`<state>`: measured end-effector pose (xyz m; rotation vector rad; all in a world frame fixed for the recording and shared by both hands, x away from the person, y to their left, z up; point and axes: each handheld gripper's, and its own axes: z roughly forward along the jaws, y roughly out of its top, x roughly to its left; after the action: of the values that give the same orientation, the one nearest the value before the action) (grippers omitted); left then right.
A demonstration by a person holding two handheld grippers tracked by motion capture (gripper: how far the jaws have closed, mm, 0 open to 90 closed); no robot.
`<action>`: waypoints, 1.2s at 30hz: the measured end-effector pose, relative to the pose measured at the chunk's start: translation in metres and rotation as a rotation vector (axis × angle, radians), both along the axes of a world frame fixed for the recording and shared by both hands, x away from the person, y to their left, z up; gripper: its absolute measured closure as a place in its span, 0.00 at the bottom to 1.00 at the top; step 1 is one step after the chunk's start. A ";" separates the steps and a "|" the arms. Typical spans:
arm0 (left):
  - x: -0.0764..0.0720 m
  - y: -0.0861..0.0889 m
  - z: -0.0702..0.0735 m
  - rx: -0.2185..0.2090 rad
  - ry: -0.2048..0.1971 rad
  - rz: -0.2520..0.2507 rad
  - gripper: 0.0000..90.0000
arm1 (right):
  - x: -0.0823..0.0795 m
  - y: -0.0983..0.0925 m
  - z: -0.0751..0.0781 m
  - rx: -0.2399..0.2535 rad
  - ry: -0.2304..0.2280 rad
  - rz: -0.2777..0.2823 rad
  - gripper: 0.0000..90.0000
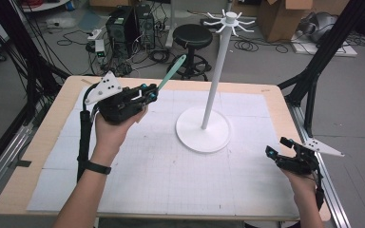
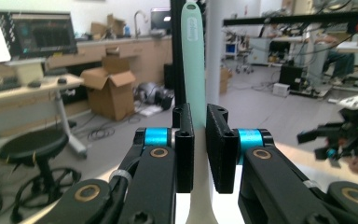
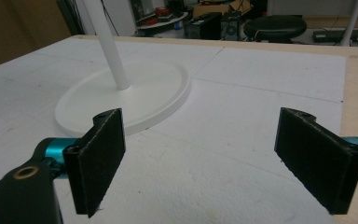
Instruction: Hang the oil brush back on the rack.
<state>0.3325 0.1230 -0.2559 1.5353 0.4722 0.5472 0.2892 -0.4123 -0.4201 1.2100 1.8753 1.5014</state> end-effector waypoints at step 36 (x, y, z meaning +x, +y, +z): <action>0.010 -0.058 0.054 0.052 -0.137 -0.015 0.91 | 0.000 -0.002 0.000 0.026 -0.002 0.005 0.17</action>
<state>0.3422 0.0653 -0.2022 1.5382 0.3438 0.6528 0.2891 -0.4140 -0.4197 1.2154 1.8640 1.5334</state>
